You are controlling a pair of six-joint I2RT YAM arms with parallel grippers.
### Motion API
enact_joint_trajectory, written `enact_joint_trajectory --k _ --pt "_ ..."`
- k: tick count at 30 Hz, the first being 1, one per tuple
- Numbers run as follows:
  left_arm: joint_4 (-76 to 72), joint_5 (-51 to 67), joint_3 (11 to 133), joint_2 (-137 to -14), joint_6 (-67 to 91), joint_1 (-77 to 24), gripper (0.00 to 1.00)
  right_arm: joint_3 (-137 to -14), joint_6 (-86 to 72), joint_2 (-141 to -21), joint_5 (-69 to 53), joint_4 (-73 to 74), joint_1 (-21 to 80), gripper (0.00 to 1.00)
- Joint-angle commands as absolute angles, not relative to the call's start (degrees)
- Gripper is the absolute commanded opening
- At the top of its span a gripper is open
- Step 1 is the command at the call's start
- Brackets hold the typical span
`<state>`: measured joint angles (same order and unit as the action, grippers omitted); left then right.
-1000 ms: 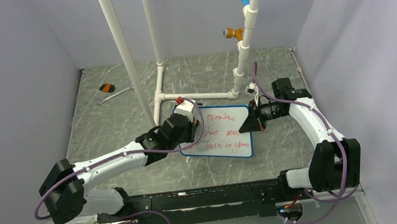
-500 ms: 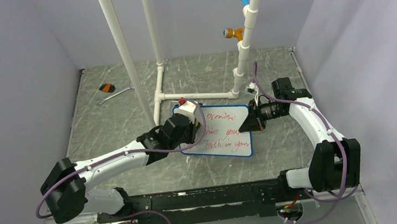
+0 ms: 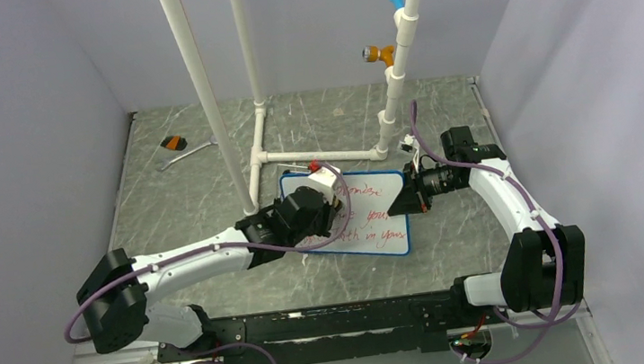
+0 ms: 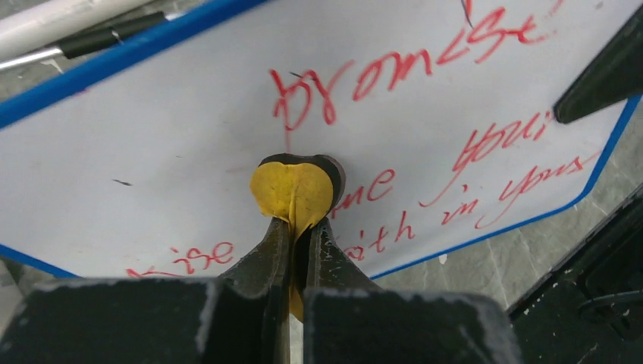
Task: Erase the whiteboard
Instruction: Erase the center of the board with the whiteboard.
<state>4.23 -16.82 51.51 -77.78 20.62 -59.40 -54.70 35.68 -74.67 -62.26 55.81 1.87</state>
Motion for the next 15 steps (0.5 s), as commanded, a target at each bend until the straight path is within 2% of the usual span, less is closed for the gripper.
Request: enact_joint_trajectory --k 1,8,15 --pt "0.54 -18.77 51.94 -78.9 21.76 -60.18 0.0 -56.36 38.52 -74.52 -62.83 57.35 2.69 0.0" --pt "0.98 -18.44 47.92 -74.44 21.79 -53.7 0.0 -56.27 38.52 -74.08 -62.85 57.35 2.65 0.0" --pt "0.46 -14.62 49.13 -74.03 20.73 -55.31 0.0 -56.34 38.43 -74.35 -62.78 57.29 2.64 0.0"
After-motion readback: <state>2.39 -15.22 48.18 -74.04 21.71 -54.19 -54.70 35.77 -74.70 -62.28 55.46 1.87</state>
